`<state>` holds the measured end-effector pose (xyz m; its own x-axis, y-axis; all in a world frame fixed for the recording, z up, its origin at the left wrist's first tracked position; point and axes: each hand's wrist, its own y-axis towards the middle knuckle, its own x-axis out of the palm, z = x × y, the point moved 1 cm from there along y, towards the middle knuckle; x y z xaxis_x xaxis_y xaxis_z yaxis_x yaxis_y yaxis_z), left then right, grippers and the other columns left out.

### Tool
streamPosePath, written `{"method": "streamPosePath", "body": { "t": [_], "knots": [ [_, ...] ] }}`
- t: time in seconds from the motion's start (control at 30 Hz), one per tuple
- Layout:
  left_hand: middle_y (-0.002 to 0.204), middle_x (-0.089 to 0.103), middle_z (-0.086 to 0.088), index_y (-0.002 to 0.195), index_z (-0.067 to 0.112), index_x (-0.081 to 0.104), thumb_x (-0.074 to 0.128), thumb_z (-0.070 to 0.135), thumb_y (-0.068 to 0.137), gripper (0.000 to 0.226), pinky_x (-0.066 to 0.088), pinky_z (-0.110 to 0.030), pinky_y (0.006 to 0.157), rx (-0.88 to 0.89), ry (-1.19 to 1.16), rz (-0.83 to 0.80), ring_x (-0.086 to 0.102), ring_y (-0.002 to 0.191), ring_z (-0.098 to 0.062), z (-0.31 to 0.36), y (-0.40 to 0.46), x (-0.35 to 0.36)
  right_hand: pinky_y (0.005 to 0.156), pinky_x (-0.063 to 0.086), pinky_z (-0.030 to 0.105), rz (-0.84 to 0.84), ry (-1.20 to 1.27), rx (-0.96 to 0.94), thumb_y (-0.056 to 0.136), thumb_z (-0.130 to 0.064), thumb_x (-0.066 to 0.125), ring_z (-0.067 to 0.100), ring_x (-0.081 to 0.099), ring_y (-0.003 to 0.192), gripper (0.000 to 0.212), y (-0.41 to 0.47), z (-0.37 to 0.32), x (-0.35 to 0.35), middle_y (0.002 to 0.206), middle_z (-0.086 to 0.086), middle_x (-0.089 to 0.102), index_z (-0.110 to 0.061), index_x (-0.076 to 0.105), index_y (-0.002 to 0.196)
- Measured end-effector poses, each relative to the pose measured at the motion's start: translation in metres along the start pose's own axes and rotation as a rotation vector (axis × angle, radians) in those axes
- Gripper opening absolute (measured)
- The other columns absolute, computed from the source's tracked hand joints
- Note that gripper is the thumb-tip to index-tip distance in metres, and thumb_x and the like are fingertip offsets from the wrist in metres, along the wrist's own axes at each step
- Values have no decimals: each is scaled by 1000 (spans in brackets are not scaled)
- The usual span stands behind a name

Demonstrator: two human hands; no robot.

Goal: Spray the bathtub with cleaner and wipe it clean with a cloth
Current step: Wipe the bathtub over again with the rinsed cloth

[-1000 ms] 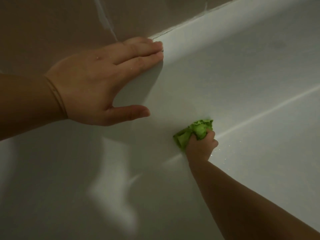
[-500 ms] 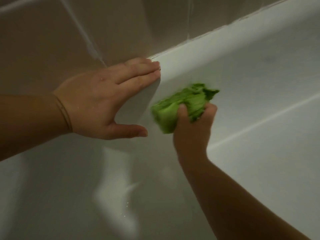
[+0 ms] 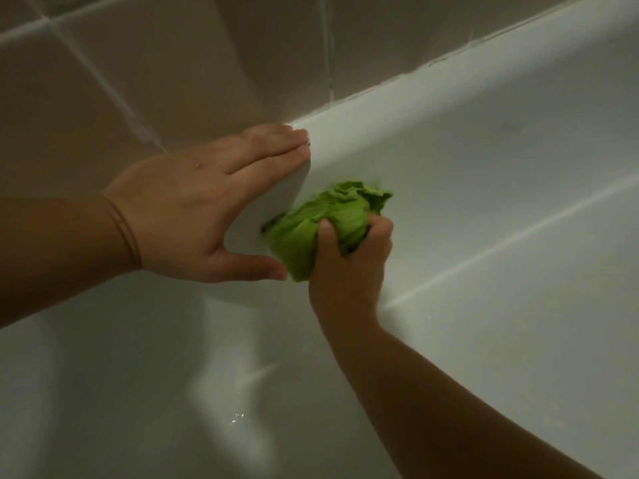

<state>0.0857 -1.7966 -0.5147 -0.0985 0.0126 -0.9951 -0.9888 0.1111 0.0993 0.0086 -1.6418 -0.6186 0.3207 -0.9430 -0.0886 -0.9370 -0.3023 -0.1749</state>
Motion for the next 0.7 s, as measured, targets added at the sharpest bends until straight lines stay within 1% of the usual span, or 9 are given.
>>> {"method": "streamPosePath", "body": {
  "t": [0.1, 0.17, 0.23, 0.27, 0.33, 0.43, 0.5, 0.6, 0.7],
  "knots": [
    [164, 32, -17, 157, 0, 33, 54, 81, 84, 112, 38, -54, 118, -10, -7, 14, 31, 153, -32, 4, 16, 1, 83, 41, 18, 192, 31, -118, 92, -21, 72, 8, 49, 93, 43, 44, -22, -20, 119, 5, 51, -14, 54, 131],
    [164, 32, -16, 158, 2, 32, 53, 82, 83, 112, 38, -53, 118, -28, -6, 18, 30, 153, -30, 5, 25, 2, 92, 45, 13, 245, 94, -160, 97, -23, 68, 6, 55, 99, 47, 76, -27, -37, 124, 2, 50, -16, 52, 140],
    [165, 31, -14, 159, 3, 30, 54, 83, 82, 113, 37, -52, 118, -37, 5, 10, 29, 154, -29, 6, 30, 3, 102, 46, 26, 248, 73, -123, 98, -25, 64, 14, 56, 115, 50, 87, -13, -44, 125, 0, 48, -19, 48, 145],
    [165, 31, -15, 159, 3, 30, 54, 83, 82, 114, 37, -52, 119, -35, 10, 7, 29, 154, -30, 7, 32, 3, 102, 43, 28, 241, 17, -82, 98, -25, 64, 21, 55, 118, 50, 83, -1, -42, 124, 0, 47, -17, 47, 145],
    [165, 31, -16, 159, 2, 31, 54, 83, 82, 113, 37, -53, 118, -28, 19, 6, 29, 153, -31, 7, 36, 4, 96, 39, 27, 152, -82, -25, 98, -24, 65, 28, 53, 116, 49, 57, 18, -32, 120, 1, 45, -11, 47, 141],
    [164, 32, -19, 157, -1, 32, 55, 82, 83, 114, 39, -57, 116, -10, 31, 4, 30, 153, -33, 8, 42, 4, 94, 47, 38, -31, -38, -20, 95, -26, 69, 19, 55, 105, 38, 23, 18, -18, 119, 1, 49, -14, 50, 126],
    [164, 32, -20, 157, -2, 32, 56, 81, 83, 114, 40, -57, 115, -5, 30, -1, 30, 153, -34, 8, 45, 4, 92, 46, 34, 75, -14, -49, 93, -26, 70, 18, 54, 105, 39, 42, 4, -24, 120, 5, 51, -14, 52, 126],
    [164, 32, -18, 157, 0, 32, 56, 82, 82, 114, 39, -55, 116, -20, 42, 5, 30, 153, -33, 8, 47, 5, 98, 45, 32, 275, 15, -51, 95, -29, 69, 19, 55, 114, 49, 95, 0, -45, 125, 4, 53, -16, 52, 139],
    [164, 32, -18, 157, 0, 33, 57, 82, 81, 114, 39, -55, 116, -21, 40, 13, 30, 153, -33, 9, 52, 6, 98, 41, 28, 254, -37, 21, 99, -26, 64, 25, 52, 119, 49, 94, 30, -46, 121, 0, 46, -13, 47, 143]
  ]
}}
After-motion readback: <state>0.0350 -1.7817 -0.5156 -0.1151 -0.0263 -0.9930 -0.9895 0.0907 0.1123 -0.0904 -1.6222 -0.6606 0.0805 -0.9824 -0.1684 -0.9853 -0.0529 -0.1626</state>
